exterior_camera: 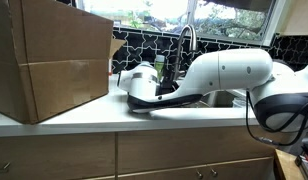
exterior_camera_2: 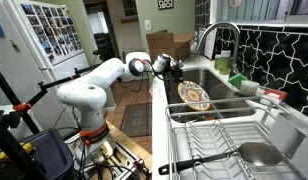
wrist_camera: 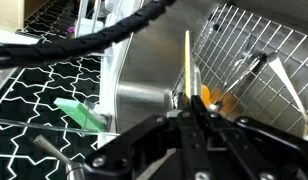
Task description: Rinse the plate in the sink and put it on the dish rack
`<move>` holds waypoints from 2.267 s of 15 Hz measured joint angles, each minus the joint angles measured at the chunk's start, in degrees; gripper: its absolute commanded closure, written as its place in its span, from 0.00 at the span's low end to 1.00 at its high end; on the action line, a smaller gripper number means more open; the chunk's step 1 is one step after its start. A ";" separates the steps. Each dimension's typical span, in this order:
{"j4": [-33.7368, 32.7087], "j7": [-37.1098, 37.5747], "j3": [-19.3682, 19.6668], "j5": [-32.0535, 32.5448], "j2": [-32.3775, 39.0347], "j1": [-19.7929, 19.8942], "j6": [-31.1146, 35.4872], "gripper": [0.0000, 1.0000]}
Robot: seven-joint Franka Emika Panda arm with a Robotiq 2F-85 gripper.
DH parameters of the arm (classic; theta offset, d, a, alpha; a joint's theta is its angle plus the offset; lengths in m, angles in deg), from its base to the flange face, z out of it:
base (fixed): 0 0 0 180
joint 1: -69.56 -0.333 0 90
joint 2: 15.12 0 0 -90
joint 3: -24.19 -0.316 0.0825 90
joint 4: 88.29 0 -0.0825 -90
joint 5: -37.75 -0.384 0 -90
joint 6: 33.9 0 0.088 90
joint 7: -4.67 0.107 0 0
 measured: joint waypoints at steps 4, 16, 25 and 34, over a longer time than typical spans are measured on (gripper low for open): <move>0.00 -1.98 1.60 2.44 0.00 -1.01 -2.19 0.98; 0.20 -3.92 4.48 5.79 0.07 -2.35 -7.45 0.98; 0.28 -3.92 5.44 6.00 0.14 -2.36 -10.00 0.98; 0.18 -3.76 5.48 6.77 0.15 -2.65 -5.29 0.98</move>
